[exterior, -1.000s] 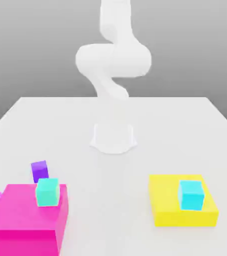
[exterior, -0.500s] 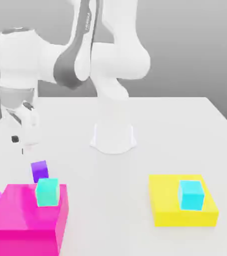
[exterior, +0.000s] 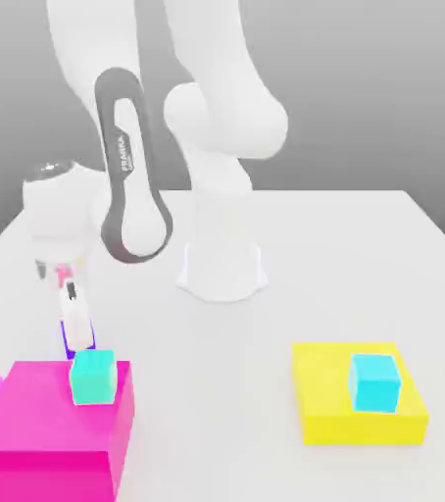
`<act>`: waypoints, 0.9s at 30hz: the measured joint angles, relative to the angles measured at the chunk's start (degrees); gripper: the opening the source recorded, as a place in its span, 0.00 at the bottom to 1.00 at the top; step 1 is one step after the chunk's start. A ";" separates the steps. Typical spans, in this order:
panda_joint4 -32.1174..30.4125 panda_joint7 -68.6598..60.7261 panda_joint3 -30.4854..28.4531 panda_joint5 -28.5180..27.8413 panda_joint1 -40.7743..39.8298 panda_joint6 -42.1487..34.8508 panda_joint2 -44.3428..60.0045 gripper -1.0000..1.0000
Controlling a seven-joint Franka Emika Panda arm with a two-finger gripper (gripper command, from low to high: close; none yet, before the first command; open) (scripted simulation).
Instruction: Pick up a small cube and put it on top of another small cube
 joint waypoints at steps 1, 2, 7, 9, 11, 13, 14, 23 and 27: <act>-0.12 0.05 -0.24 -0.08 0.21 -0.57 -0.68 0.00; -0.36 0.32 -1.12 -0.45 0.98 -1.71 -2.05 0.00; -2.36 7.76 -7.02 -10.67 3.86 -9.45 -11.78 0.00; -3.19 10.62 -7.04 -14.61 2.99 -12.76 -15.92 0.00; -1.71 13.21 -5.43 -15.87 3.48 -16.87 -18.57 0.00; 1.60 16.11 -3.37 -15.73 5.23 -21.65 -20.05 0.00; 3.46 17.55 -2.21 -15.46 6.26 -24.11 -20.67 0.00; 19.23 29.62 8.15 -12.47 15.48 -43.10 -23.99 0.00; 18.15 31.44 8.89 -13.95 15.73 -35.79 -17.69 1.00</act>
